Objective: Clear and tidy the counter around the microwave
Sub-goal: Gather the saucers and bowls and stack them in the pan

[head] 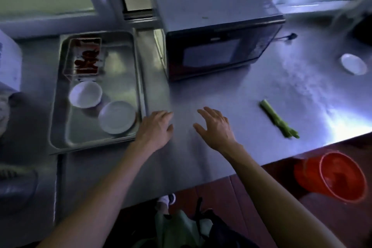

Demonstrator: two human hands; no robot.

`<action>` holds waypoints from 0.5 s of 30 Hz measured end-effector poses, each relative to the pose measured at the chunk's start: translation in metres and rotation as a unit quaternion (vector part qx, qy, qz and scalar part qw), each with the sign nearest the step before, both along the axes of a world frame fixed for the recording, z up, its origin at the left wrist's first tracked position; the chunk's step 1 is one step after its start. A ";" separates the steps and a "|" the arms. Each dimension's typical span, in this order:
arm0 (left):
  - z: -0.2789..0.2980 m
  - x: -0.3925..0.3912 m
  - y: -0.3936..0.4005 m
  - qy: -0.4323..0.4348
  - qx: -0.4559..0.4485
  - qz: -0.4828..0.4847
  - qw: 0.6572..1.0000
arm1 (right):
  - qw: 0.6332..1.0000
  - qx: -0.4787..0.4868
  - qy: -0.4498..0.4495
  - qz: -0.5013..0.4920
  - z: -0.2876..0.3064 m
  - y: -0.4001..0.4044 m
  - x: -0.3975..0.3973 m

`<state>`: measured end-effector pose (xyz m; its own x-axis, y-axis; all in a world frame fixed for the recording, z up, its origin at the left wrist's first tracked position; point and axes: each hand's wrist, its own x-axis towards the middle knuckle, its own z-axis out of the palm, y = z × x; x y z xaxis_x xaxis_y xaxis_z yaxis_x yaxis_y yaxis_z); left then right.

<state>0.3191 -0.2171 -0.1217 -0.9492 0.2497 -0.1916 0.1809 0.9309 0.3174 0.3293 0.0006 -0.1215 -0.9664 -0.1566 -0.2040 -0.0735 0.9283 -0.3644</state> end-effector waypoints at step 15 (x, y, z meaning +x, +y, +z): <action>0.032 0.087 0.300 0.012 -0.029 -0.232 0.972 | 0.960 -0.042 0.039 -0.275 0.031 0.283 0.195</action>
